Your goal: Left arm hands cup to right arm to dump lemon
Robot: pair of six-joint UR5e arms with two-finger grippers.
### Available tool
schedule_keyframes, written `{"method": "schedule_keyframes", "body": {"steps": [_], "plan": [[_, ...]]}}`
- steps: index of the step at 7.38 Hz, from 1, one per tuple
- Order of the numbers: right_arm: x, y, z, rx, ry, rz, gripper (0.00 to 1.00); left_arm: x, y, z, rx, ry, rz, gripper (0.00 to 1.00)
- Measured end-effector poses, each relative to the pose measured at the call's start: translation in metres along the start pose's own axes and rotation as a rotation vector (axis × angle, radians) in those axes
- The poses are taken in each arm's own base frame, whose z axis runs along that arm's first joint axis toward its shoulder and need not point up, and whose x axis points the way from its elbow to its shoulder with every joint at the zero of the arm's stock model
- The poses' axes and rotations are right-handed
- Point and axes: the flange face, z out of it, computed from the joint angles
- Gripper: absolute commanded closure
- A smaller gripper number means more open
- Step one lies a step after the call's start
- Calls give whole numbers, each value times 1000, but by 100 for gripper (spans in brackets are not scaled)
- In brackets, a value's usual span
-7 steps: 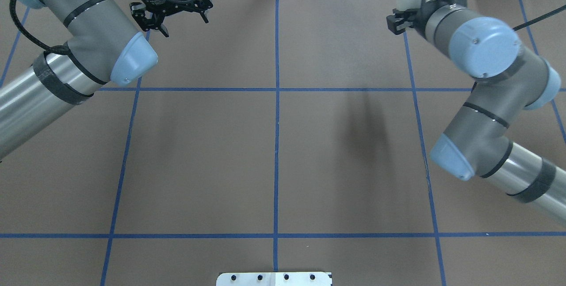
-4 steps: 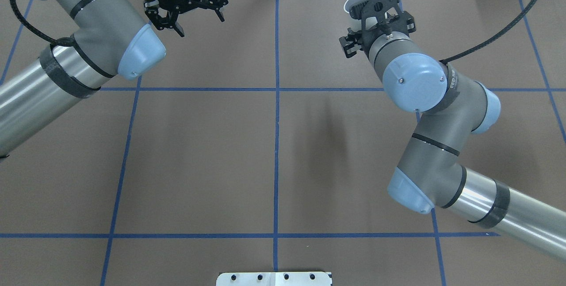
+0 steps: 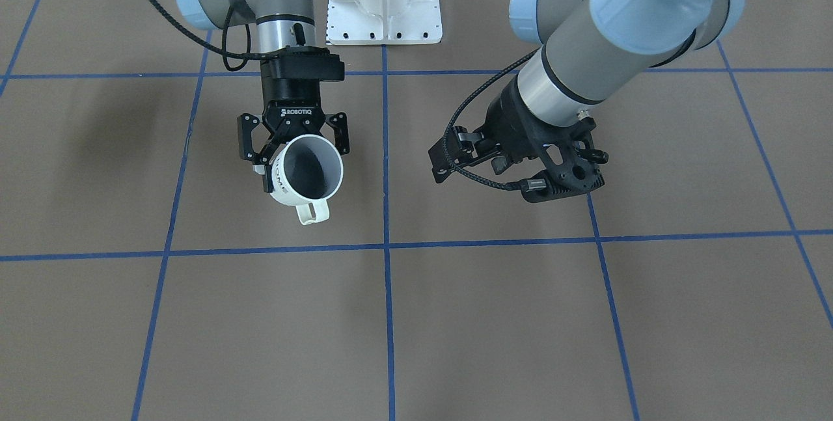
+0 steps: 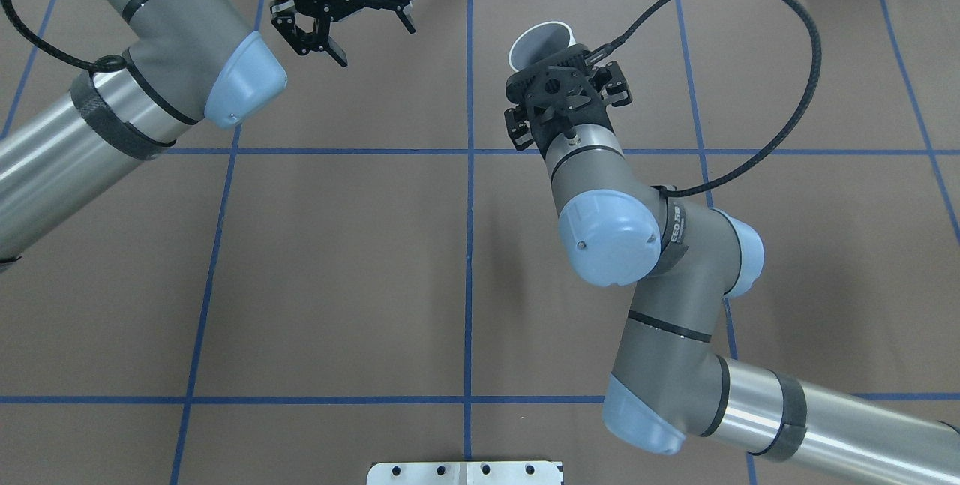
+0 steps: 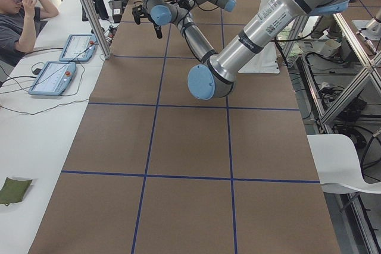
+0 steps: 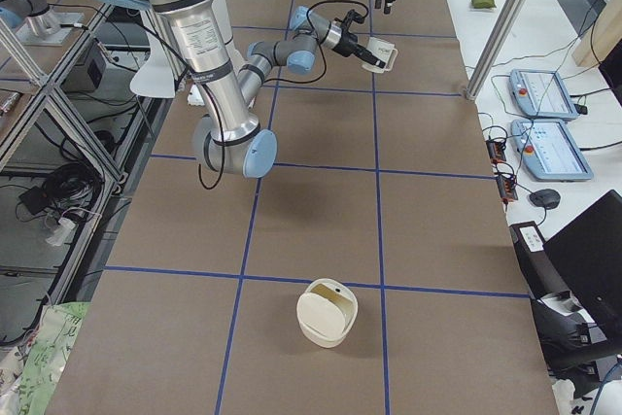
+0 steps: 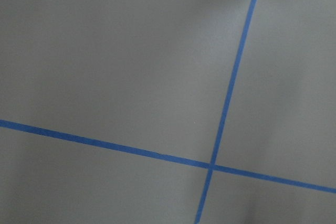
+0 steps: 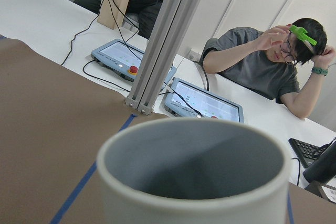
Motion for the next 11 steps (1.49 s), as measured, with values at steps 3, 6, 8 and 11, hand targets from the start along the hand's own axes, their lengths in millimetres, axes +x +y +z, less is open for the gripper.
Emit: {"method": "schedule_keyframes", "body": {"steps": [3,6,8,11], "plan": [[-31,0,-18,30,19,-24,84,14,22,19,-30,96,-53,0],[-38,1,-21,33,26,-35,83,25,35,28,-52,108,-36,1],[-40,0,-21,34,26,-35,83,37,44,33,-65,112,-21,9],[-44,-7,-23,32,27,-37,83,48,59,45,-92,111,-1,37]]}}
